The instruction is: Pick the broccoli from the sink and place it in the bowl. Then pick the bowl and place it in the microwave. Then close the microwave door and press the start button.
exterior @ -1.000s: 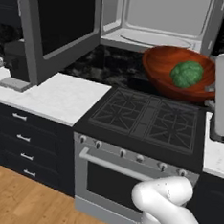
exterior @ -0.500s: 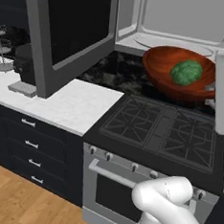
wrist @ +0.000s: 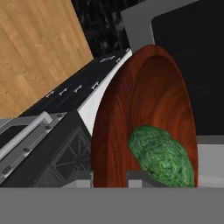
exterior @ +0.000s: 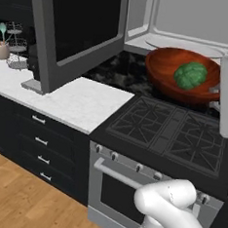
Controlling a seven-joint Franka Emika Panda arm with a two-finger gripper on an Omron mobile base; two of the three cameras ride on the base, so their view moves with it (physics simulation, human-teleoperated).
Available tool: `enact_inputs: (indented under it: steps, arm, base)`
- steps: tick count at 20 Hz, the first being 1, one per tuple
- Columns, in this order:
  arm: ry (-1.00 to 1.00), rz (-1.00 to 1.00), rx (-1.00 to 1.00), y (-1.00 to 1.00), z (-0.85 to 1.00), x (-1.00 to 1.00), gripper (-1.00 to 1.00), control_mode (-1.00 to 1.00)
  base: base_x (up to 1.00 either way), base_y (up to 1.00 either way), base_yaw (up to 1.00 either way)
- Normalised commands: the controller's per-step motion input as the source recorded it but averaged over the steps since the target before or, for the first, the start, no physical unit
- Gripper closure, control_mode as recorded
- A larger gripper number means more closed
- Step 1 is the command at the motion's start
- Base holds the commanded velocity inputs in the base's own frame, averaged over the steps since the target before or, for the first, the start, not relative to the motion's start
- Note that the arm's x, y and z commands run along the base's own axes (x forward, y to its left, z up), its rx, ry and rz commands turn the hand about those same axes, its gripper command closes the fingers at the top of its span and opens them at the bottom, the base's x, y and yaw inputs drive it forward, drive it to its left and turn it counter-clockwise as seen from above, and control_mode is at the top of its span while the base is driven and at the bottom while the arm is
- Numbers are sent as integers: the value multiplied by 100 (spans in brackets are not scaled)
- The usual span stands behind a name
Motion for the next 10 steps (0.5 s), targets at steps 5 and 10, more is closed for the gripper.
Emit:
enact_inputs:
  steps: [5,10]
  arm:
    - [0,0,0,0,0,0,100,100]
    - [-1,-1,0,1,6,-3,100,-100]
  base:
    - [4,0,-6]
    - [0,0,-4]
